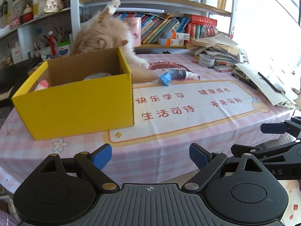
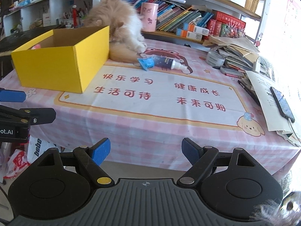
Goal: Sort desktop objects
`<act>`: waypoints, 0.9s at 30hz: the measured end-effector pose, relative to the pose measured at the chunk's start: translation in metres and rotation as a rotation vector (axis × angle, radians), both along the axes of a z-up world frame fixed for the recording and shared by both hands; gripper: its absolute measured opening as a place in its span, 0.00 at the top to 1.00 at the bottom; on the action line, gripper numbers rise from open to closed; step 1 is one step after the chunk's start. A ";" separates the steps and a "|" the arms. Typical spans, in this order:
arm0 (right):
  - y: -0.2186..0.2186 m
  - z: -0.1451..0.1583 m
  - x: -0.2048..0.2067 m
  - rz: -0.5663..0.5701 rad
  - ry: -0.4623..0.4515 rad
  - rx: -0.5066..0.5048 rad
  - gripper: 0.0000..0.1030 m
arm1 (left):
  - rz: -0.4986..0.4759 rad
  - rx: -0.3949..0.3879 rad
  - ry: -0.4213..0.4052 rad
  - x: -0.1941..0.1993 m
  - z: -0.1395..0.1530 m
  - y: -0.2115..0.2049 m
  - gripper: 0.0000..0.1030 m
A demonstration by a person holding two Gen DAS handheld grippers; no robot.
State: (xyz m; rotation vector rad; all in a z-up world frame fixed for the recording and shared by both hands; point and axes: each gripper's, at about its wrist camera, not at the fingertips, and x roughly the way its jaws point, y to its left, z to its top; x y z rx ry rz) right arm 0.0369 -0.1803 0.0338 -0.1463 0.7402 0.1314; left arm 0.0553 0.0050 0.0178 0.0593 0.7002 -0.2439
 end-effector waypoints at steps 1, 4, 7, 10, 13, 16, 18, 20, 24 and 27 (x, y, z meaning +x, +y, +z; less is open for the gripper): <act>-0.003 0.000 0.003 -0.003 0.001 0.005 0.21 | -0.005 0.004 -0.001 0.003 0.001 -0.004 0.11; -0.011 -0.001 0.011 -0.012 0.000 0.019 0.21 | -0.022 0.017 0.001 0.010 0.000 -0.015 0.11; -0.022 -0.001 0.020 -0.022 -0.002 0.033 0.21 | -0.039 0.032 0.005 0.018 -0.002 -0.027 0.11; -0.032 -0.002 0.030 -0.033 0.005 0.048 0.21 | -0.052 0.049 0.012 0.027 -0.003 -0.040 0.11; -0.045 -0.003 0.043 -0.045 0.014 0.068 0.21 | -0.066 0.056 0.013 0.036 -0.002 -0.053 0.11; -0.055 -0.003 0.055 -0.049 0.016 0.076 0.21 | -0.073 0.054 0.018 0.047 -0.002 -0.066 0.11; -0.064 -0.003 0.064 -0.047 0.017 0.080 0.21 | -0.079 0.055 0.024 0.055 -0.003 -0.076 0.11; -0.071 -0.003 0.072 -0.045 0.017 0.081 0.21 | -0.082 0.052 0.037 0.064 -0.005 -0.085 0.11; -0.089 -0.006 0.090 -0.042 0.034 0.080 0.21 | -0.081 0.044 0.058 0.080 -0.011 -0.105 0.11; -0.103 -0.007 0.102 -0.043 0.048 0.080 0.21 | -0.078 0.036 0.062 0.090 -0.012 -0.119 0.11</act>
